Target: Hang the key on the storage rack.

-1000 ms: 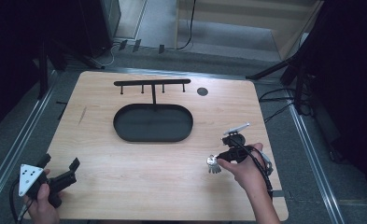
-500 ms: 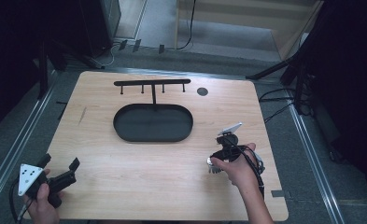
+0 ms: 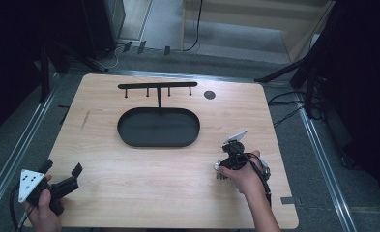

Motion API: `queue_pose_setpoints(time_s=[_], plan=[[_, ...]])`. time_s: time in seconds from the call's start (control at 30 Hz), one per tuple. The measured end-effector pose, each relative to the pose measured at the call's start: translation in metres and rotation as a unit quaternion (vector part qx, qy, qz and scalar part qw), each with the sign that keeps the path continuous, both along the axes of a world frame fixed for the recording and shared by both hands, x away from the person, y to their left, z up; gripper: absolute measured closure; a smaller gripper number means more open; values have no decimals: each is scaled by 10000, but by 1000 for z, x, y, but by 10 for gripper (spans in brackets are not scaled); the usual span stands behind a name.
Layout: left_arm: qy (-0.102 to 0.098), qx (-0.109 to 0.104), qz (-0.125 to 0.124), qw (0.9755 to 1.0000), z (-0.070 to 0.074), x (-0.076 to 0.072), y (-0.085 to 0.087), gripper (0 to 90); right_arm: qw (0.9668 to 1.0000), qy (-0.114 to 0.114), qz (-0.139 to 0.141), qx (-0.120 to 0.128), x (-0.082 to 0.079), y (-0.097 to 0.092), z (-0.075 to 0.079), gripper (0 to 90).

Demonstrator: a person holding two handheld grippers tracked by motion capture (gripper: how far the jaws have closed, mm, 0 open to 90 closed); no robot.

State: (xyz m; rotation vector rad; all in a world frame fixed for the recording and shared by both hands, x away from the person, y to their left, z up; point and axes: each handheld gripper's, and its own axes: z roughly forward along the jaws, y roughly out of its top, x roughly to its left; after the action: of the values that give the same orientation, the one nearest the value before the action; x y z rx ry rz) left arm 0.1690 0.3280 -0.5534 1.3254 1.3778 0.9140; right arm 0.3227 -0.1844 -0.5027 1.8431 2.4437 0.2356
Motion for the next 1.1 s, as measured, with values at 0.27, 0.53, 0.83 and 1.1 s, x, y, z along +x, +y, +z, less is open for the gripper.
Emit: queue_pose_setpoints(time_s=[0.27, 0.53, 0.83, 1.1], plan=[[4, -3, -4, 10000, 0, 0, 0, 6, 9997, 35, 123, 199, -3, -2, 1, 832], [-4, -33, 7, 10000, 0, 0, 1, 6, 9995, -10, 251, 166, -6, 3, 5, 900], [25, 73, 28, 10000, 0, 0, -1, 6, 9990, -311, 78, -318, -6, 5, 12, 313], [13, 34, 11, 10000, 0, 0, 0, 6, 9996, -128, -126, -237, -3, -1, 1, 190]])
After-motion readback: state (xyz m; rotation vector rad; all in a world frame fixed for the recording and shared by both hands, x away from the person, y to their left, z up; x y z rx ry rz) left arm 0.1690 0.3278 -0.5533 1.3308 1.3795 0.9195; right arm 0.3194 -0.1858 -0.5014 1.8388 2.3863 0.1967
